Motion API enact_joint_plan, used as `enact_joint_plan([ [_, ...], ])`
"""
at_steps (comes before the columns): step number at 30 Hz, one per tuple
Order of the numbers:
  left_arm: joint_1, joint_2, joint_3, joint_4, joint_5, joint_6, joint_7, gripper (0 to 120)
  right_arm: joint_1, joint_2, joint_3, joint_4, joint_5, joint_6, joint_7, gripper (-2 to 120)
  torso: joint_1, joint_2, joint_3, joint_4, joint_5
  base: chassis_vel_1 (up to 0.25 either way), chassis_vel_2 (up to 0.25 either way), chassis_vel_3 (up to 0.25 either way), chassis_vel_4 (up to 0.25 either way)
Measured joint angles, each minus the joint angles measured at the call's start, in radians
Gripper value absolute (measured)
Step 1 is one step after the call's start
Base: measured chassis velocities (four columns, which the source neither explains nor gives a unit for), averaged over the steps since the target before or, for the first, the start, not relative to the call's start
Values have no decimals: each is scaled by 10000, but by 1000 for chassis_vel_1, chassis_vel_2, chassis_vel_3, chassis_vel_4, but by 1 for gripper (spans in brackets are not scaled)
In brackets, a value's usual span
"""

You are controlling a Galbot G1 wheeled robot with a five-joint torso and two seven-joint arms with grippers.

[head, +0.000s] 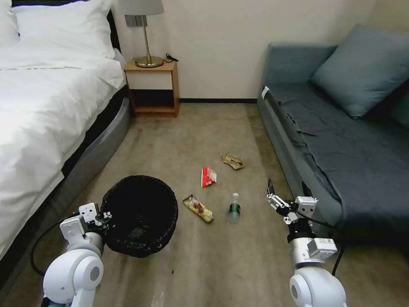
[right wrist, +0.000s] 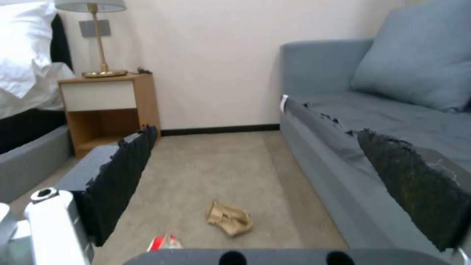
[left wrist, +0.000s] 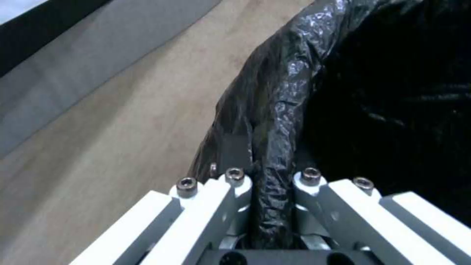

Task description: Pick up the trash bin, then pick up the garbage on the floor and place it into the trash bin.

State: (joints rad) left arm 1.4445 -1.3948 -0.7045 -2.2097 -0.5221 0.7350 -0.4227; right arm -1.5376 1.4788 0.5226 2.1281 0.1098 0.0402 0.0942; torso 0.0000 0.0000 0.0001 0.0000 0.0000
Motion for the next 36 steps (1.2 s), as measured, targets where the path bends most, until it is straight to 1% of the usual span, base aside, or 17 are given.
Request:
enact_joint_plan([
  [6, -48, -42, 0, 104, 18, 0, 6, 4, 93, -66, 25, -192, -118, 146, -63, 100, 0, 0, -1, 0, 0, -278, 256, 273, -249],
  [11, -105, -55, -54, 184, 19, -1, 18, 3, 231, -221, -35, -456, -211, 251, -57, 100, 0, 0, 0, -1, 0, -196, 214, 196, -199],
  [14, -152, -75, -115, 277, 32, -1, 26, 3, 415, -367, -121, -768, -291, 311, 8, 100, 2, 0, 1, 0, 0, -116, 76, 63, -80],
  [18, -175, -98, -144, 314, 41, -16, 39, 3, 560, -595, -347, -1025, -313, 119, 197, 100, 0, 0, -1, -1, 1, -23, 7, 9, -15],
  [19, -190, -115, -177, 330, 43, -26, 46, 3, 635, -794, -567, -1124, -199, -218, 351, 100, 0, 0, -2, -1, 1, 27, -53, -71, 34],
  [20, -195, -120, -183, 337, 43, -29, 48, 3, 665, -854, -638, -1153, -132, -334, 412, 100, 0, 0, -2, -2, 1, 41, -53, -71, 34],
  [21, -220, -141, -230, 364, 46, -42, 52, 3, 817, -1064, -956, -1247, 229, -861, 685, 100, 0, 0, -2, -1, 0, 0, 0, 0, 0],
  [22, -251, -161, -277, 385, 47, -50, 59, 3, 1003, -1295, -1340, -1352, 841, -1546, 1028, 100, 0, 0, -2, -1, 0, 0, 0, 0, 0],
  [23, -273, -172, -309, 405, 48, -54, 61, 3, 1148, -1469, -1656, -1457, 1394, -2014, 1264, 100, 0, 0, -2, 0, 0, 0, 0, 0, 0],
  [24, -273, -172, -309, 405, 48, -54, 61, 3, 1148, -1469, -1656, -1457, 1394, -2014, 1264, 100, 0, 0, -2, 0, 0, 0, 0, 0, 0],
  [27, -398, -175, -330, 525, 52, -56, 79, 3, 1594, -1928, -2585, -2003, 3282, -3401, 2174, 100, 0, 0, -1, 3, 1, 0, 0, 0, 0],
  [28, -434, -171, -321, 562, 61, -58, 84, 3, 1719, -2041, -2845, -2228, 3753, -3757, 2473, 100, 1, 0, -1, -1, -1, 0, 0, 0, 0],
  [29, -434, -171, -321, 562, 61, -58, 84, 3, 1719, -2041, -2845, -2228, 3753, -3757, 2473, 100, 1, 0, -1, -1, -1, 0, 0, 0, 0],
  [31, -452, -166, -315, 604, 80, -69, 108, 3, 2041, -2168, -3342, -2645, 4676, -4643, 3151, 100, 0, 0, -1, -1, 2, 0, 0, 0, 0],
  [32, -452, -166, -315, 604, 80, -69, 108, 3, 2041, -2168, -3342, -2645, 4676, -4643, 3151, 100, 0, 0, -1, -1, 2, 0, 0, 0, 0],
  [34, -436, -169, -331, 625, 111, -97, 121, 3, 2443, -2224, -3864, -3333, 5516, -5503, 3856, 100, 1, 0, -1, 1, 1, 0, 0, 0, 0],
  [36, -428, -173, -331, 626, 126, -109, 126, 3, 2554, -2239, -4007, -3581, 5573, -5592, 3938, 100, 1, 0, -1, 0, 2, 0, 0, 0, 0],
])
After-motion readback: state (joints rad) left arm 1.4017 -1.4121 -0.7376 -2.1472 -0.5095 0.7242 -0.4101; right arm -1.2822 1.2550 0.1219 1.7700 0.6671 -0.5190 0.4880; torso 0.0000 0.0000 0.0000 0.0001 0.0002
